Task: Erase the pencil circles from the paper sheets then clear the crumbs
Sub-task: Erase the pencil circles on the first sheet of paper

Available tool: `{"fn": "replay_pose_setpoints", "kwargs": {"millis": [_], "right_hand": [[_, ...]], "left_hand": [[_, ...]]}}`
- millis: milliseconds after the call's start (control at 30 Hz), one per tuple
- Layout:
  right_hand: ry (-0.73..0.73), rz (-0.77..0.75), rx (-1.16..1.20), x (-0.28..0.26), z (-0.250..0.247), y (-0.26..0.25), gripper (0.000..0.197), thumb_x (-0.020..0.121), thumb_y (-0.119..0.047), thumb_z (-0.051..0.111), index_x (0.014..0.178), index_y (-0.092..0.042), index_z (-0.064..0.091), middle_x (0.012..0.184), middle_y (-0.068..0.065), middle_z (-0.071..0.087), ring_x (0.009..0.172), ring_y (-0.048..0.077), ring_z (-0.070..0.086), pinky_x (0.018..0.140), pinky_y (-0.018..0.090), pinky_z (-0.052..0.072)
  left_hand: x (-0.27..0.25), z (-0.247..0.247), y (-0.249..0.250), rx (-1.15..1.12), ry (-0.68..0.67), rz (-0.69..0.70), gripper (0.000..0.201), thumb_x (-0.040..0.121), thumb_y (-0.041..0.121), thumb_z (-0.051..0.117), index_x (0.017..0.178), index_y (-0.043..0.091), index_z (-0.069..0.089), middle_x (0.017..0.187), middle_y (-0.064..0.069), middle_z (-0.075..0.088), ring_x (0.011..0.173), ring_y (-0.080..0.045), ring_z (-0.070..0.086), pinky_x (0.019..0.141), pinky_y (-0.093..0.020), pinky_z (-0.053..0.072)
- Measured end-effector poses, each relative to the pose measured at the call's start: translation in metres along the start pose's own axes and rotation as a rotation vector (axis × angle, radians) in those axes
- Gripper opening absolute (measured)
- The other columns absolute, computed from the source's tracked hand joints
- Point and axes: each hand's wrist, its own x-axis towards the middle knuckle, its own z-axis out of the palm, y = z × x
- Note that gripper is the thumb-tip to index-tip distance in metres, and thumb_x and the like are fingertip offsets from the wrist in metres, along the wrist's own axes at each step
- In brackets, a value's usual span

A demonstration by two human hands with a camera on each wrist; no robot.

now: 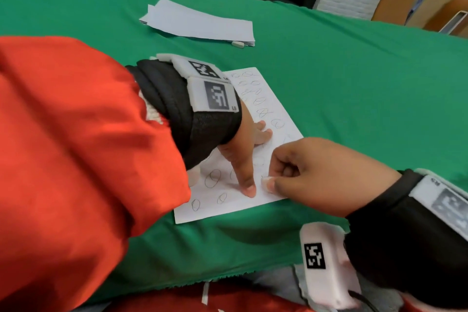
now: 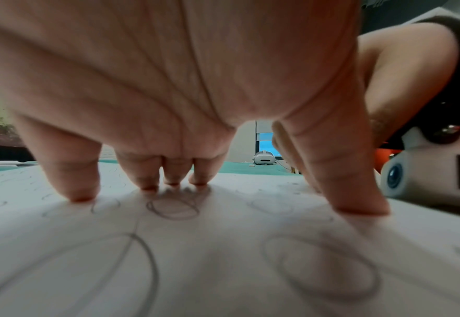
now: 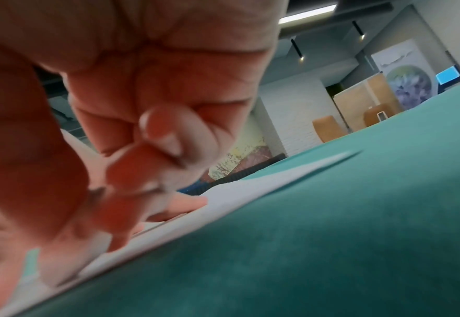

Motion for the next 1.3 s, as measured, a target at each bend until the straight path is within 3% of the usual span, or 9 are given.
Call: {"fn": "replay_pose_setpoints", "kwargs": {"millis": [267,433,567,700,833,1067,1133,1200,1300], "right_hand": [[-0.017,-0.014,0.023,-0.004,0.000,0.002,0.018,0.084,-0.034,0.060,0.071,-0.021,0.056,0.061,-0.010,0.051,0.057,0.001,0.045,0.055,0.018,0.036],[0.070,0.026,-0.004,0.004,0.000,0.001,0.021,0.086,-0.033,0.057,0.069,-0.023,0.051,0.065,-0.010,0.050,0.058,0.001,0.042,0.052,0.016,0.031],[-0.041,-0.010,0.032,-0.006,0.000,0.002,0.017,0.084,-0.033,0.059,0.074,-0.021,0.057,0.065,-0.010,0.053,0.060,0.001,0.046,0.057,0.018,0.039],[0.067,0.070,-0.007,0.002,-0.003,0.005,0.021,0.086,-0.033,0.057,0.069,-0.023,0.050,0.067,-0.010,0.051,0.061,0.001,0.044,0.051,0.018,0.030],[-0.025,-0.036,0.034,-0.003,0.001,0.001,0.015,0.083,-0.031,0.059,0.072,-0.022,0.055,0.067,-0.010,0.054,0.064,0.004,0.048,0.059,0.020,0.040],[0.057,0.105,-0.001,0.007,-0.001,0.018,0.021,0.087,-0.032,0.055,0.069,-0.022,0.051,0.065,-0.009,0.051,0.059,0.004,0.045,0.053,0.022,0.035],[0.066,0.108,0.181,0.010,0.003,0.023,0.018,0.089,-0.029,0.055,0.073,-0.020,0.053,0.067,-0.007,0.057,0.060,0.008,0.049,0.058,0.025,0.042],[0.126,0.125,0.651,0.012,0.004,0.027,0.018,0.093,-0.019,0.051,0.076,-0.013,0.052,0.070,0.002,0.062,0.060,0.016,0.055,0.061,0.030,0.048],[0.193,0.133,1.443,0.008,0.000,0.034,0.024,0.096,-0.005,0.038,0.073,-0.006,0.046,0.075,0.017,0.062,0.059,0.021,0.059,0.056,0.026,0.053]], "left_hand": [[-0.001,-0.001,0.000,0.009,-0.015,-0.006,0.123,0.069,0.068,0.064,0.148,0.024,-0.021,0.156,0.008,-0.021,0.147,-0.015,-0.003,0.119,-0.041,0.004],[-0.004,-0.003,0.001,0.006,-0.015,-0.016,0.121,0.070,0.067,0.063,0.148,0.026,-0.020,0.156,0.009,-0.021,0.146,-0.014,-0.002,0.118,-0.038,0.003],[-0.003,-0.003,0.001,0.015,-0.021,-0.013,0.121,0.070,0.067,0.063,0.148,0.025,-0.020,0.156,0.008,-0.021,0.146,-0.013,-0.004,0.119,-0.041,0.003],[-0.004,-0.003,0.002,-0.003,-0.028,-0.020,0.120,0.072,0.065,0.063,0.148,0.025,-0.021,0.156,0.009,-0.022,0.146,-0.010,-0.007,0.118,-0.038,0.000],[-0.004,-0.002,0.002,-0.005,-0.024,-0.013,0.121,0.071,0.064,0.064,0.148,0.025,-0.019,0.156,0.008,-0.021,0.146,-0.010,-0.007,0.118,-0.038,0.000],[-0.006,-0.003,0.002,0.003,-0.030,-0.023,0.119,0.072,0.065,0.063,0.148,0.025,-0.020,0.156,0.010,-0.020,0.146,-0.011,-0.003,0.118,-0.038,0.003],[-0.007,-0.004,0.003,-0.003,-0.028,-0.024,0.119,0.072,0.065,0.063,0.148,0.026,-0.019,0.156,0.011,-0.020,0.146,-0.010,-0.002,0.118,-0.038,0.004],[-0.009,-0.004,0.003,-0.009,-0.020,-0.030,0.119,0.071,0.065,0.065,0.149,0.026,-0.017,0.157,0.011,-0.018,0.146,-0.012,0.002,0.117,-0.036,0.007],[-0.012,-0.006,0.002,-0.016,-0.015,-0.057,0.124,0.069,0.063,0.069,0.149,0.025,-0.018,0.156,0.013,-0.018,0.146,-0.013,0.007,0.115,-0.034,0.011]]}}
